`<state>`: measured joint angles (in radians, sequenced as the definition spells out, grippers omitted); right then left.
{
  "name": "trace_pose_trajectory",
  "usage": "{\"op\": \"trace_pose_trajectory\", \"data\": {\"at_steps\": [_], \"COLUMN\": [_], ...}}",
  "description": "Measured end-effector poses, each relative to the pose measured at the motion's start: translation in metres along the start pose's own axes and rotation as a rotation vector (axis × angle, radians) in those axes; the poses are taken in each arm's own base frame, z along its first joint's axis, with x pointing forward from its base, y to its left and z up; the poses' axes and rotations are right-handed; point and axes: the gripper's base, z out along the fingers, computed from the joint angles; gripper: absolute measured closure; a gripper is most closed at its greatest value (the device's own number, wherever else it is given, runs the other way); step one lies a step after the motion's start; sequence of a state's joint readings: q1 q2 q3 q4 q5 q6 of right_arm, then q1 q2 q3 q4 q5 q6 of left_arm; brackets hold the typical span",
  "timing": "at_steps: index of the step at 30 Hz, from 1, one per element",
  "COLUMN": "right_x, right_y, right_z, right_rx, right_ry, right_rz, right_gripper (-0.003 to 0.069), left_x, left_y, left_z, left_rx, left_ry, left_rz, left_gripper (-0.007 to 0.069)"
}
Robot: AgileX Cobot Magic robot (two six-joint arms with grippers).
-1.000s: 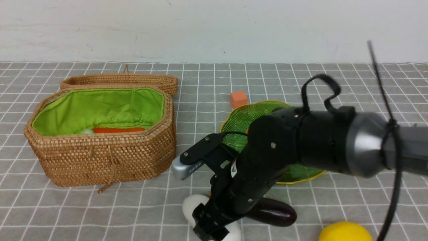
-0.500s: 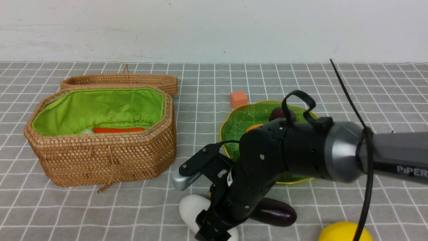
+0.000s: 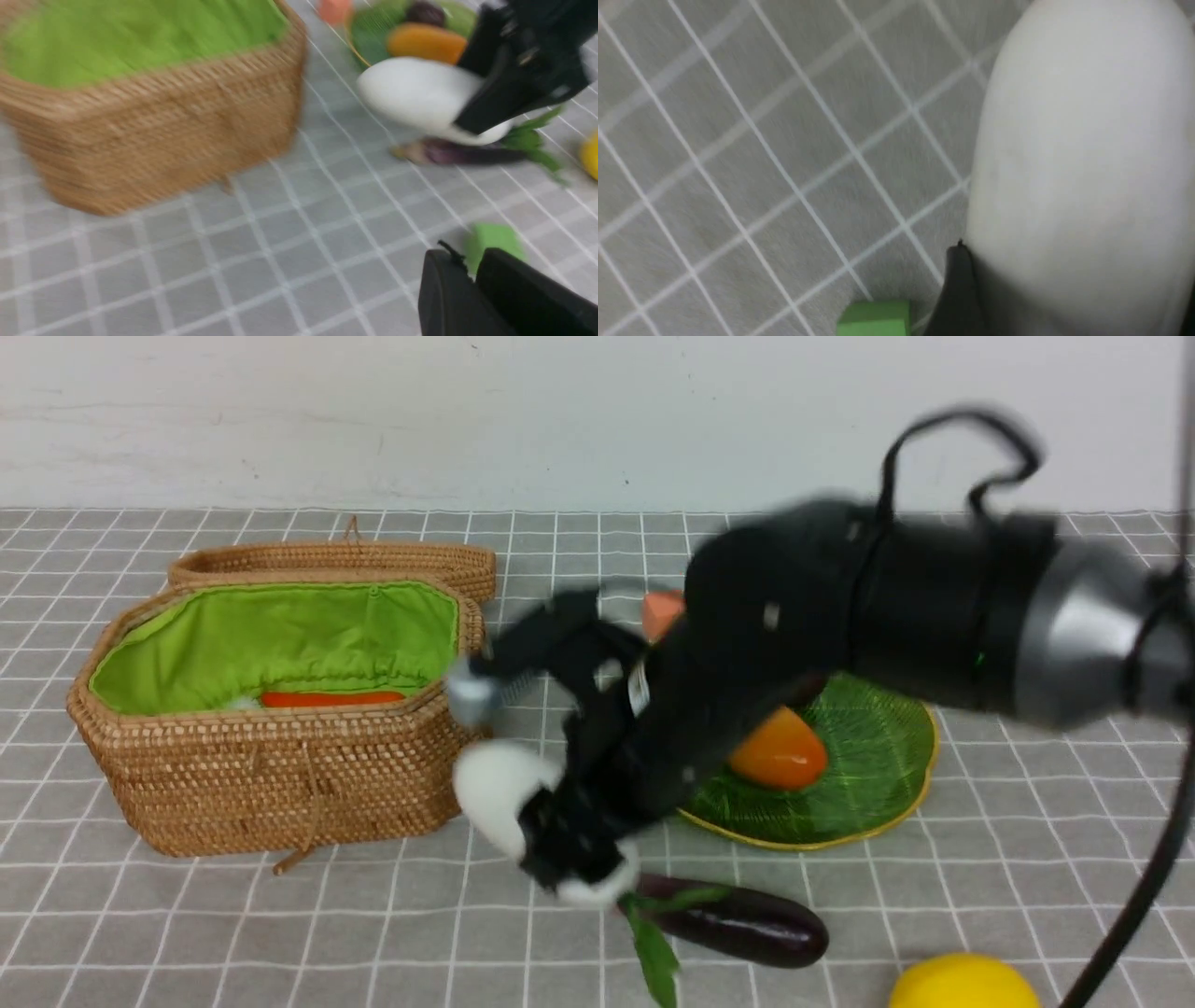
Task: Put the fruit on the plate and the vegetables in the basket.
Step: Take a daikon with your right arm and place it on the basket on the left.
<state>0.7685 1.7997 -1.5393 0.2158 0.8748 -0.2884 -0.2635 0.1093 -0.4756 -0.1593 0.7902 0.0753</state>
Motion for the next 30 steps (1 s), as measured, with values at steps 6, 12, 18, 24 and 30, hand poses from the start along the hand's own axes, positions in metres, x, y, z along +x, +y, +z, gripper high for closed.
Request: {"op": "trace_pose_trajectory", "data": {"at_steps": [6,12,18,24,30], "right_x": [-0.060,-0.093,-0.113,-0.126,-0.131], "right_y": [0.003,0.003,-0.001,-0.017,-0.023], "right_z": [-0.051,-0.047,0.000,0.045,0.060], "right_rx": [0.011,0.002,-0.019,0.085,0.140], "right_ry": [-0.201,-0.288,-0.316,-0.425,-0.505], "right_rz": [-0.082,-0.140,-0.220,-0.238,-0.238], "right_gripper": [0.0144,0.0144,0.0144,0.0144,0.0144], "left_x": [0.036,0.076,0.109,0.108,0.108], "left_y": [0.014,0.026,0.030,0.032,0.032], "left_z": [0.015,0.044,0.060,0.061,0.061], "left_rx": [-0.200,-0.272,-0.274,-0.304,-0.304], "left_ry": [-0.086,-0.028,0.061,0.021,0.020], "left_rz": [0.049,0.057,0.052,0.047,0.048], "left_gripper": [0.0522,0.0513,0.0511,0.0507,0.0501]}}
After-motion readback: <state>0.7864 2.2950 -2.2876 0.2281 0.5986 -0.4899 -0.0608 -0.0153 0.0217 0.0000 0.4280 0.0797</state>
